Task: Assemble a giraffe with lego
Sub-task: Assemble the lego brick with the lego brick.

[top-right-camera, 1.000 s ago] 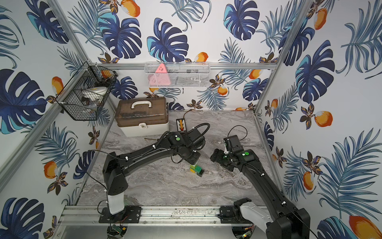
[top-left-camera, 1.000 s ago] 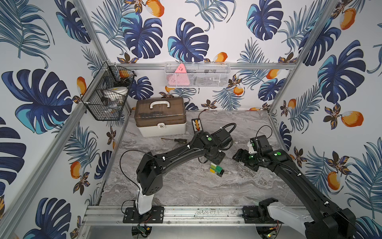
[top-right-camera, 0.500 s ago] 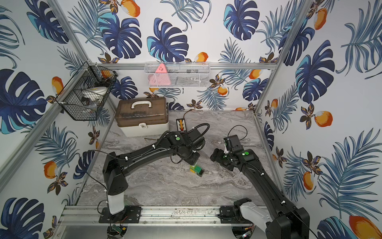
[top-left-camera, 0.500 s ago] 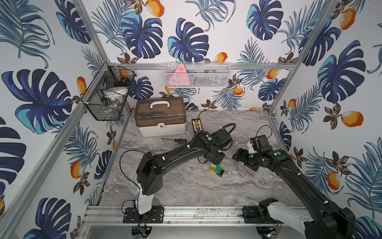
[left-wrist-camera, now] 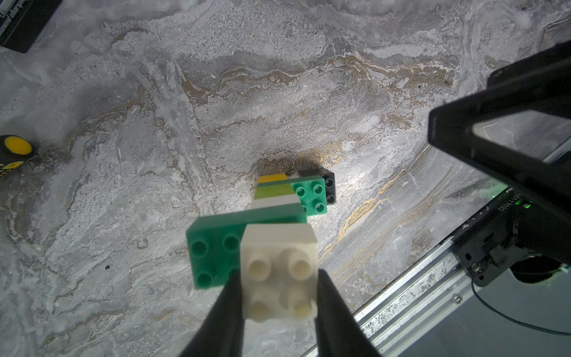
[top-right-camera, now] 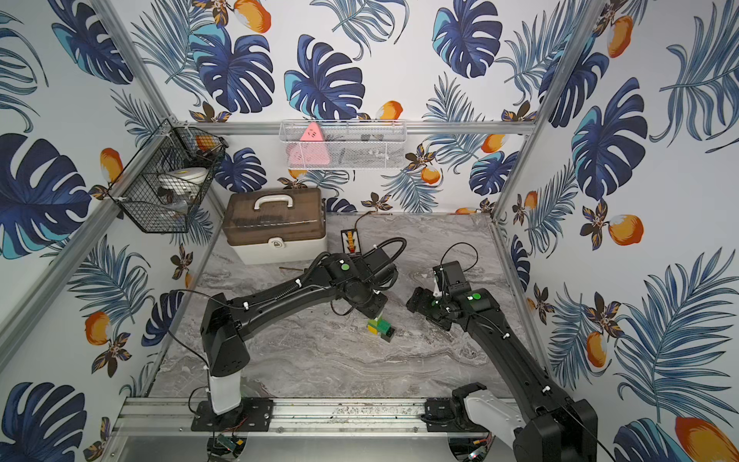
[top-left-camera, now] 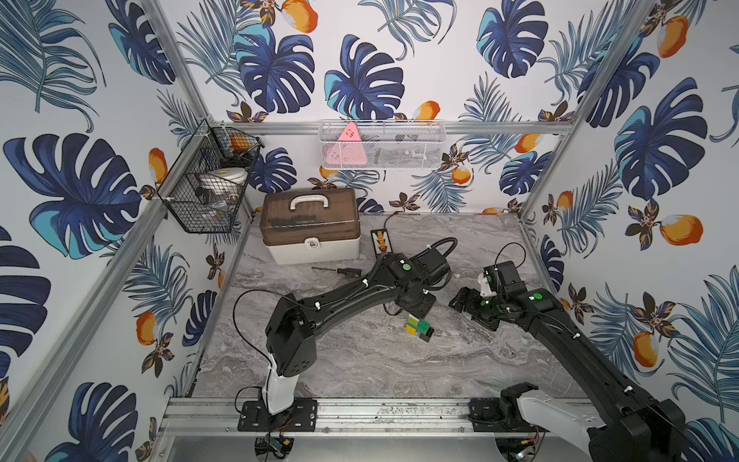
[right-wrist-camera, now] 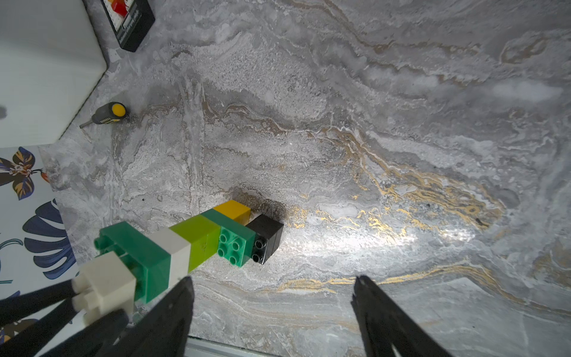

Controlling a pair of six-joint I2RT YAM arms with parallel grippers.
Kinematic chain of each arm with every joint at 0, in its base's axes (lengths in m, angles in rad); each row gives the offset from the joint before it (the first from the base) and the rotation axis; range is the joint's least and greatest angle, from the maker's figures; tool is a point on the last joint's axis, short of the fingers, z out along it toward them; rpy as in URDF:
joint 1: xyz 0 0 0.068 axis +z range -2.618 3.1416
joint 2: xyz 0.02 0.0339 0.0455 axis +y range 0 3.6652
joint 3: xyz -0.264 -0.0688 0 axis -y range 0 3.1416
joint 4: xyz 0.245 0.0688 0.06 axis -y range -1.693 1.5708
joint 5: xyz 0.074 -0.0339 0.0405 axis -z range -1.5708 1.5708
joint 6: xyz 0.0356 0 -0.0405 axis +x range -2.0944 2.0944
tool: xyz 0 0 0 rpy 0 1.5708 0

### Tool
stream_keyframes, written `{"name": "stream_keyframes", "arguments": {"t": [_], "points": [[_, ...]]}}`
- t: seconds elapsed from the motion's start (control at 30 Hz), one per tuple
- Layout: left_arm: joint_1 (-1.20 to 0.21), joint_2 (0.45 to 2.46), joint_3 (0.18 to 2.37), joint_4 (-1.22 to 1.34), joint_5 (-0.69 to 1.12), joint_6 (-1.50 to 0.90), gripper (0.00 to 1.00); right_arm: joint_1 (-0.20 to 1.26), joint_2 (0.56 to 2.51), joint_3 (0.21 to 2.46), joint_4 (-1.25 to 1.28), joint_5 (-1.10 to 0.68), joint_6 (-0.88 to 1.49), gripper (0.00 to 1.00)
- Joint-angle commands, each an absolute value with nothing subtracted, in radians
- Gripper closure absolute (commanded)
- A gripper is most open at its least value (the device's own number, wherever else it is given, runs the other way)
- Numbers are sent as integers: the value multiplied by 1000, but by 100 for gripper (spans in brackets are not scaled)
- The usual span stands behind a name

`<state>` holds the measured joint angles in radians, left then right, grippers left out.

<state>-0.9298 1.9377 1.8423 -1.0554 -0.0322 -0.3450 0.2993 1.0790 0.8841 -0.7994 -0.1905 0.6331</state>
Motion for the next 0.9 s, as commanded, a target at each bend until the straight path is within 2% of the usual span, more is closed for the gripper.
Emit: {"name": "stream_keyframes", "arguments": {"t": [0.0,0.4,0.87], "points": [[-929,1948,1870,-1077,-49,-334,71,296,1080,882,-788,-193,620,16],[-928,1967,1939,-1186,-81,-391,71,282,1093,885,-776,-205,612,16],[-928,1966,1898,-1120,-35,-413,71,270,1105,890,-778,-218,594,16]]}}
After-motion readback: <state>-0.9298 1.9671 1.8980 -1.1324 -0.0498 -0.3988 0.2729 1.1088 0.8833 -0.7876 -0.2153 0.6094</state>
